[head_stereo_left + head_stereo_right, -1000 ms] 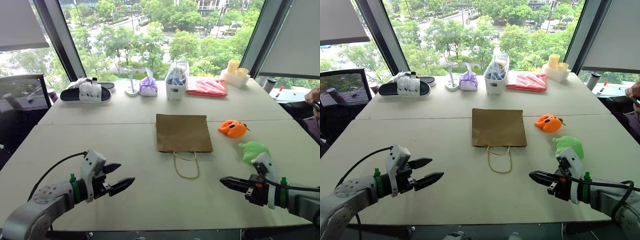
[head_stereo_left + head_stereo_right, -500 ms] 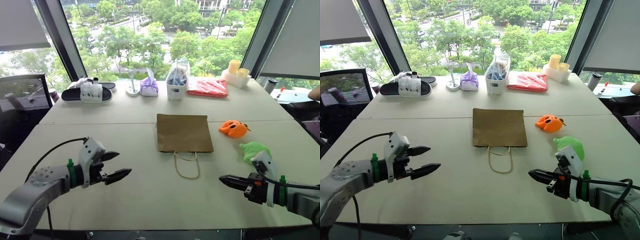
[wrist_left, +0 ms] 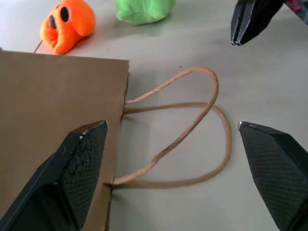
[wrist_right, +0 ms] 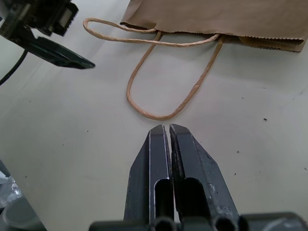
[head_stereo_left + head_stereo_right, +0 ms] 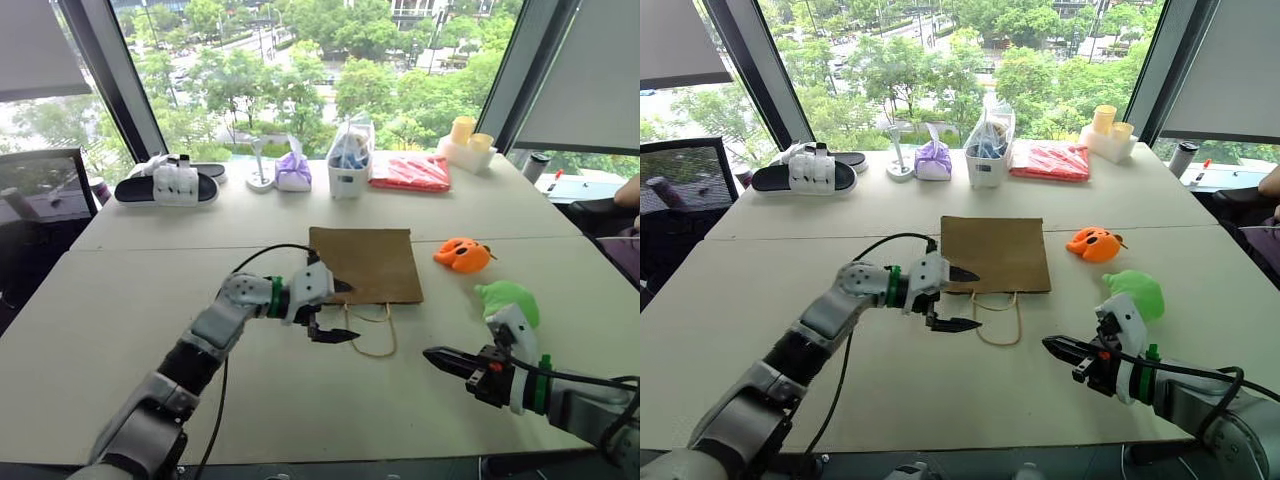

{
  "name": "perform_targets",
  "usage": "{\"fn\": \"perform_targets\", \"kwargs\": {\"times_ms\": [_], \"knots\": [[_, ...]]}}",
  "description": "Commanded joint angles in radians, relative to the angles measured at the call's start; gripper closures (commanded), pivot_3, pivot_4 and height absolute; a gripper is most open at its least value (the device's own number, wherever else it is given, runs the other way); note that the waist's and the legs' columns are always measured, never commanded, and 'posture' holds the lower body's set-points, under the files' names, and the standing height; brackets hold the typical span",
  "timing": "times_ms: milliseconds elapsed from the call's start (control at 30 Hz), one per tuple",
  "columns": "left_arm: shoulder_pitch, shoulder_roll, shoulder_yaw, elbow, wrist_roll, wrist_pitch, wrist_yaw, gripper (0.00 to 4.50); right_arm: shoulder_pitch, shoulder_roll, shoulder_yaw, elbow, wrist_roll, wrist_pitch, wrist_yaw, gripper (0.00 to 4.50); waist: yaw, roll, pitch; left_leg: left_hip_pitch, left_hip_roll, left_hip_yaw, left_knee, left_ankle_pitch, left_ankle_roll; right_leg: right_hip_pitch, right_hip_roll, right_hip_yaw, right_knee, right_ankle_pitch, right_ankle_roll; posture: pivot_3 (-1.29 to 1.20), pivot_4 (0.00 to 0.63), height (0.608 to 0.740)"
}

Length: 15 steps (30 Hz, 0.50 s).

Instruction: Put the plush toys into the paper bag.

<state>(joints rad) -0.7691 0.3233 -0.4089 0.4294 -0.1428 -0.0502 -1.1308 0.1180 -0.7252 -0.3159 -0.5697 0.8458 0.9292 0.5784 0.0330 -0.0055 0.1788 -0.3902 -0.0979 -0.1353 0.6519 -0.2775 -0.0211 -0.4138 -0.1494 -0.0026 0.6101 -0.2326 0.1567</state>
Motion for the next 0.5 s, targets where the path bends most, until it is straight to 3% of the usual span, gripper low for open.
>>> {"fn": "perform_targets", "kwargs": {"times_ms": [33,233,300,500], "knots": [[-0.068,-0.038,0.017,0.132,0.042,-0.136,-0.012,1.84,0.018,0.027,-0.008,-0.066,0.009,-0.019,-0.037,4.50,0.004,0.000,0.000,0.000,0.000,0.000,0.000,0.000,0.000,0.000,0.000,0.000,0.000,0.000,0.000,0.00,0.150,0.740],[-0.105,-0.083,0.042,0.224,0.065,-0.229,-0.005,4.45,0.030,0.050,0.002,-0.080,0.005,-0.024,-0.064,4.50,0.005,0.000,0.000,0.000,-0.001,-0.001,0.002,0.000,0.000,0.001,0.000,0.000,0.001,0.000,0.000,0.00,0.150,0.740],[-0.105,-0.103,0.063,0.225,0.060,-0.210,0.020,4.45,0.017,0.068,0.031,-0.077,-0.004,-0.034,-0.075,4.50,0.004,0.000,0.000,0.000,-0.001,-0.001,0.002,0.000,0.000,0.001,0.000,0.000,0.001,0.000,0.000,0.00,0.150,0.740],[-0.131,-0.183,0.245,0.053,-0.126,0.096,0.141,4.45,-0.136,0.209,0.157,-0.028,-0.113,-0.111,-0.203,4.50,-0.007,-0.001,0.000,0.000,-0.001,-0.003,0.004,0.000,0.000,0.001,0.000,0.000,0.004,0.000,0.001,0.00,0.150,0.740]]}}
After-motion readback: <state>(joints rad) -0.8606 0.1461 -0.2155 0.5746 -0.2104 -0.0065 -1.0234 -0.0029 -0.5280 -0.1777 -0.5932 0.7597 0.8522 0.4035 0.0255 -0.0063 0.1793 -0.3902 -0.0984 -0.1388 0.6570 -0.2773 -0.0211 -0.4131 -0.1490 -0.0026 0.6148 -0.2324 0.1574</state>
